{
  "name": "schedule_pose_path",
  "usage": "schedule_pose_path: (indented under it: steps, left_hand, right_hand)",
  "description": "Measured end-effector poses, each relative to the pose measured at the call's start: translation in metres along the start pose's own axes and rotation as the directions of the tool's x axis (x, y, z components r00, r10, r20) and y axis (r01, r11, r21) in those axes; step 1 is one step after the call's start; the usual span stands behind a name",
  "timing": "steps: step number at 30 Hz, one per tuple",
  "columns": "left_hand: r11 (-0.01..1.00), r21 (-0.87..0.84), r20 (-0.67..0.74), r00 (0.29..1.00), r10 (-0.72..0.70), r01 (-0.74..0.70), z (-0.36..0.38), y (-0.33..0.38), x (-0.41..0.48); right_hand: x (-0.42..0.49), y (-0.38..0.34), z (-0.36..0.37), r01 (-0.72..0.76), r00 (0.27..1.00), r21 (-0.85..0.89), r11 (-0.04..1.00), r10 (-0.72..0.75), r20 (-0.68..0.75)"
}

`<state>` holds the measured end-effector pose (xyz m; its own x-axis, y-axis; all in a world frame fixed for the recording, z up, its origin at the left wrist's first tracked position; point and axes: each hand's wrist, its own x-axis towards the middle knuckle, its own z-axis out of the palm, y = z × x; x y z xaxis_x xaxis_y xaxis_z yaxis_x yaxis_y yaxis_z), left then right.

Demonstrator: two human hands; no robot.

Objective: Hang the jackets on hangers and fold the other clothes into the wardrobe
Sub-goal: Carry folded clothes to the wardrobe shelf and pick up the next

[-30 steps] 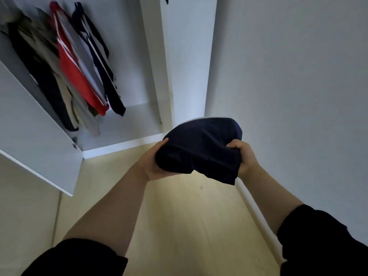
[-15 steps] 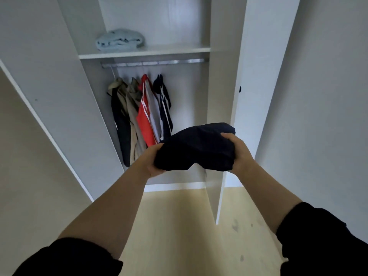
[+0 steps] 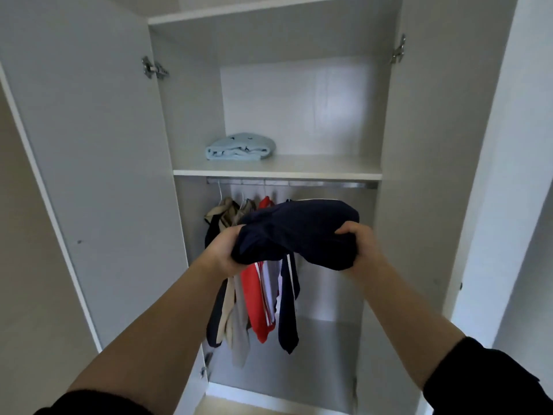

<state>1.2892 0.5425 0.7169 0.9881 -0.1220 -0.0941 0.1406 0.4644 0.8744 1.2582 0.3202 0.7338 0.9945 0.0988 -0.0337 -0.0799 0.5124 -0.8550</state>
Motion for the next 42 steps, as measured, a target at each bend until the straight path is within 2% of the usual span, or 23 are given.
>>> schedule_pose_path:
  steps: [5, 7, 10, 14, 16, 21, 23, 24, 25, 27, 29, 32, 33, 35, 37, 38, 40, 42]
  left_hand:
    - [0.997, -0.01, -0.024, 0.996, 0.081, -0.082, -0.025, 0.045, 0.064]
    - [0.993, -0.004, -0.024, 0.993, 0.119, -0.12, -0.042, 0.068, 0.094]
    - [0.988, 0.008, 0.035, 0.987, 0.155, -0.155, -0.065, 0.1, 0.136]
    - [0.973, 0.017, 0.128, 0.966, 0.227, -0.231, -0.096, 0.158, 0.199]
    - [0.958, 0.046, 0.129, 0.953, 0.275, -0.283, -0.111, 0.197, 0.234]
    - [0.873, 0.239, 0.126, 0.905, 0.406, -0.425, -0.146, 0.3, 0.315]
    - [0.826, 0.412, 0.015, 0.909, 0.417, -0.385, -0.163, 0.324, 0.351]
    - [0.765, 0.562, -0.084, 0.898, 0.431, -0.314, -0.174, 0.328, 0.368]
    - [0.644, 0.735, -0.151, 0.873, 0.464, -0.214, -0.187, 0.328, 0.386]
    - [0.281, 0.958, -0.099, 0.852, 0.513, -0.058, -0.213, 0.319, 0.414]
    - [0.003, 1.0, 0.018, 0.859, 0.512, -0.022, -0.228, 0.305, 0.434]
    - [-0.259, 0.964, 0.191, 0.846, 0.498, -0.065, -0.228, 0.284, 0.452]
    - [-0.304, 0.948, 0.233, 0.855, 0.463, -0.094, -0.225, 0.279, 0.457]
    - [-0.331, 0.937, 0.236, 0.898, 0.372, -0.11, -0.225, 0.272, 0.465]
    - [-0.331, 0.94, 0.191, 0.929, 0.318, -0.08, -0.231, 0.274, 0.471]
    - [-0.329, 0.943, 0.164, 0.937, 0.31, -0.056, -0.235, 0.278, 0.473]
    - [-0.336, 0.942, 0.091, 0.954, 0.287, 0.011, -0.242, 0.29, 0.477]
    - [-0.316, 0.945, 0.008, 0.962, 0.273, 0.082, -0.243, 0.303, 0.484]
  right_hand:
    - [0.087, -0.006, 0.039, 0.038, 0.999, -0.024, 0.999, -0.039, -0.019]
    - [0.124, -0.002, 0.053, 0.051, 0.998, 0.01, 0.999, -0.052, 0.029]
    - [0.169, 0.004, 0.079, 0.085, 0.994, 0.033, 0.996, -0.087, 0.066]
    - [0.24, -0.005, 0.127, 0.13, 0.991, 0.007, 0.992, -0.13, 0.015]
    - [0.28, -0.016, 0.16, 0.163, 0.986, -0.016, 0.987, -0.162, 0.032]
    - [0.386, -0.039, 0.228, 0.218, 0.974, -0.093, 0.971, -0.211, 0.082]
    - [0.43, -0.034, 0.239, 0.183, 0.982, -0.209, 0.961, -0.171, 0.075]
    - [0.45, -0.027, 0.238, 0.15, 0.988, -0.31, 0.939, -0.135, 0.069]
    - [0.469, -0.016, 0.234, 0.116, 0.993, -0.443, 0.889, -0.1, 0.06]
    - [0.504, 0.003, 0.219, 0.065, 0.998, -0.706, 0.705, -0.066, 0.026]
    - [0.528, 0.013, 0.207, 0.061, 0.995, -0.871, 0.487, -0.095, 0.017]
    - [0.549, 0.01, 0.212, 0.106, 0.987, -0.97, 0.22, -0.145, 0.075]
    - [0.554, 0.007, 0.216, 0.136, 0.982, -0.977, 0.166, -0.152, 0.111]
    - [0.563, 0.007, 0.228, 0.223, 0.969, -0.971, 0.086, -0.13, 0.211]
    - [0.572, 0.016, 0.236, 0.286, 0.958, -0.958, -0.005, -0.035, 0.286]
    - [0.577, 0.025, 0.237, 0.304, 0.953, -0.949, -0.086, 0.014, 0.304]
    - [0.586, 0.043, 0.238, 0.347, 0.936, -0.907, -0.24, 0.022, 0.352]
    - [0.591, 0.045, 0.245, 0.377, 0.921, -0.886, -0.272, 0.011, 0.389]
